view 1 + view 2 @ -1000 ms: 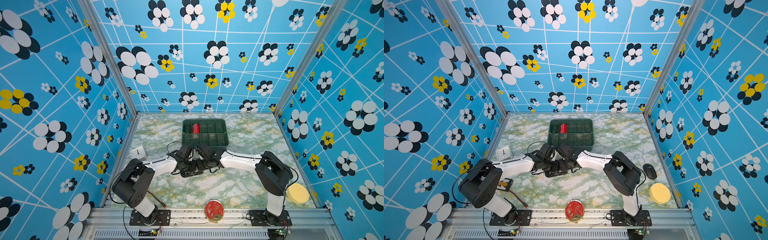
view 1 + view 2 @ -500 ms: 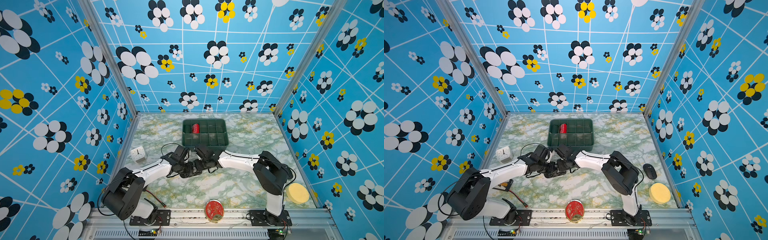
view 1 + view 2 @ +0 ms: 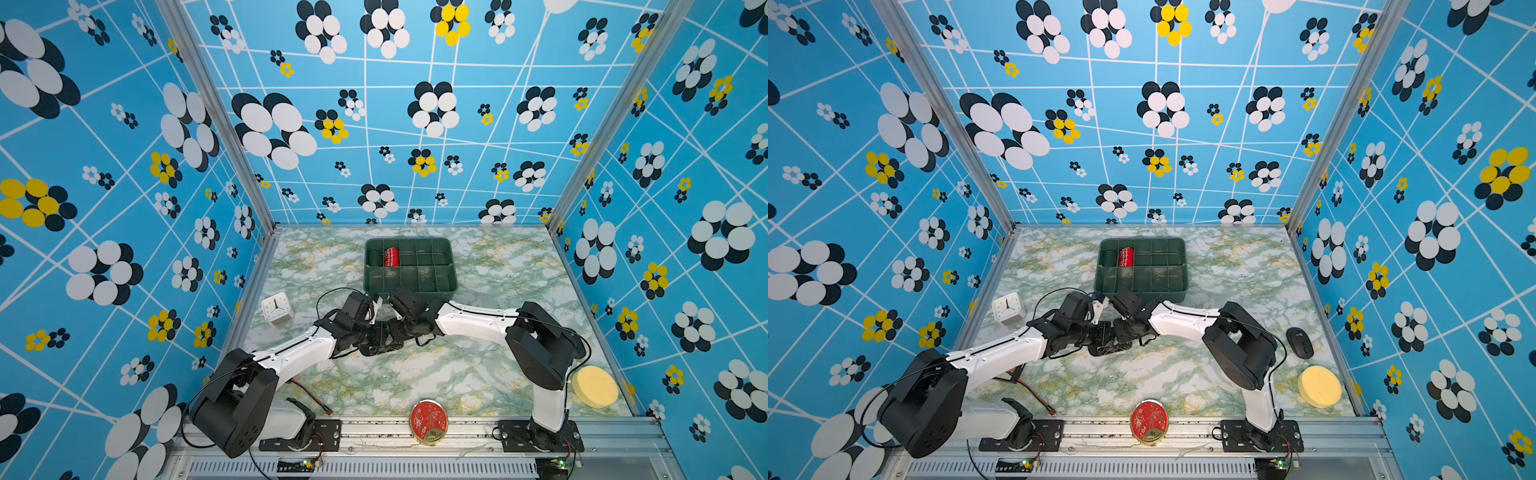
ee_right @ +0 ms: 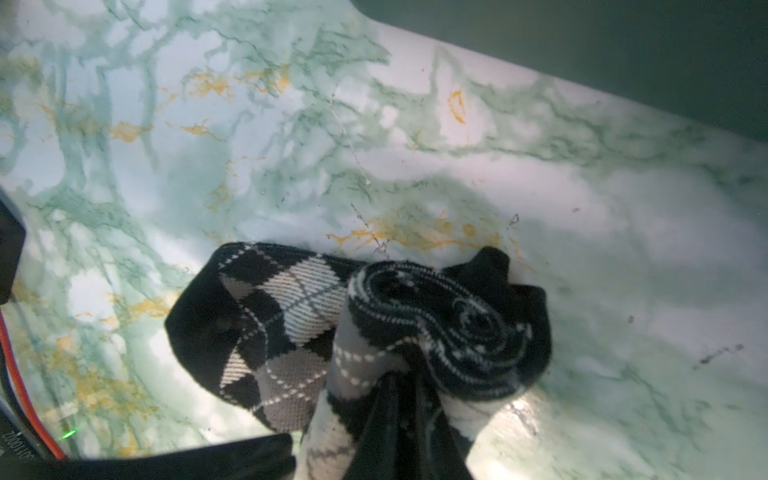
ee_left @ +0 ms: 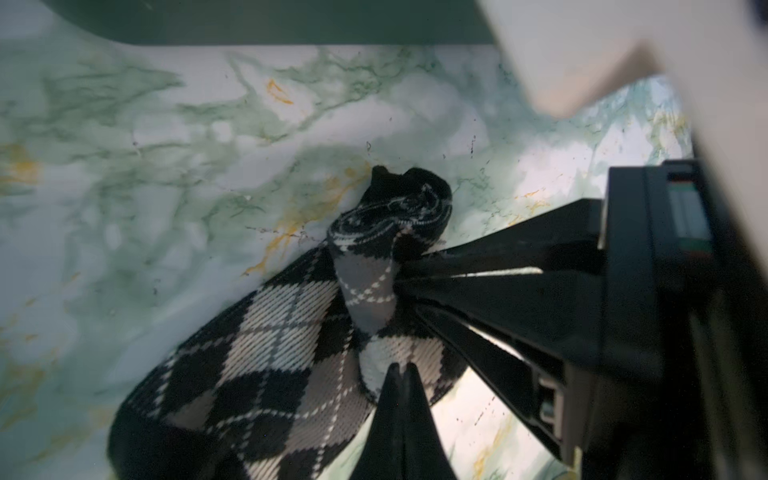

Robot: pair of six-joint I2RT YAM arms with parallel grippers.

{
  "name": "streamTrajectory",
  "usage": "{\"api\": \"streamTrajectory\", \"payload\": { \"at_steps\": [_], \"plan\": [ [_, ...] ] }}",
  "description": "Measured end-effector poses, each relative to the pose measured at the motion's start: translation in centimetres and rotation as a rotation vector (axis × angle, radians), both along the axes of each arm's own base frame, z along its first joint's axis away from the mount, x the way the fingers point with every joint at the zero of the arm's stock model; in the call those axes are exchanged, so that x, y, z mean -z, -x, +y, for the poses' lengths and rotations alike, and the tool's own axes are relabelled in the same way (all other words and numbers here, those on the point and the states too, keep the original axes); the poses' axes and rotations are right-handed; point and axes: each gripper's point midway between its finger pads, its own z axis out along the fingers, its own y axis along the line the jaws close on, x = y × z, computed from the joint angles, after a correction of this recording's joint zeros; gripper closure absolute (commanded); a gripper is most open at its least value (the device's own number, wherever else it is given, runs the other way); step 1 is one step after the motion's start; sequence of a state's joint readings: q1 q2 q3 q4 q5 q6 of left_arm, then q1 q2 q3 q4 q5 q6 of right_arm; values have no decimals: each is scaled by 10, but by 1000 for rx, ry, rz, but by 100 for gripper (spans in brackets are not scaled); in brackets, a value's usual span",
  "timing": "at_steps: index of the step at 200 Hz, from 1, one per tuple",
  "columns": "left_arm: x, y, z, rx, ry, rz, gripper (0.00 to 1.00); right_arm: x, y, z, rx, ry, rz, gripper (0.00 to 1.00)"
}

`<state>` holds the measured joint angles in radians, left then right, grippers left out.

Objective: Roll the socks

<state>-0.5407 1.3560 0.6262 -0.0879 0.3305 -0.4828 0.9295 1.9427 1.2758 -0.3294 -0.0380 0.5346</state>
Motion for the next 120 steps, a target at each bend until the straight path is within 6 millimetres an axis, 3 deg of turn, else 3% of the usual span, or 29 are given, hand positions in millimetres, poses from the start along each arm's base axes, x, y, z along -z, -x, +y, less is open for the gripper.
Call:
{"api": "streamTrajectory", "payload": {
  "at_steps": [120],
  "plan": [
    [10, -8, -11, 10, 34, 9, 98, 2, 0, 2, 14, -28, 3, 87]
  ]
}}
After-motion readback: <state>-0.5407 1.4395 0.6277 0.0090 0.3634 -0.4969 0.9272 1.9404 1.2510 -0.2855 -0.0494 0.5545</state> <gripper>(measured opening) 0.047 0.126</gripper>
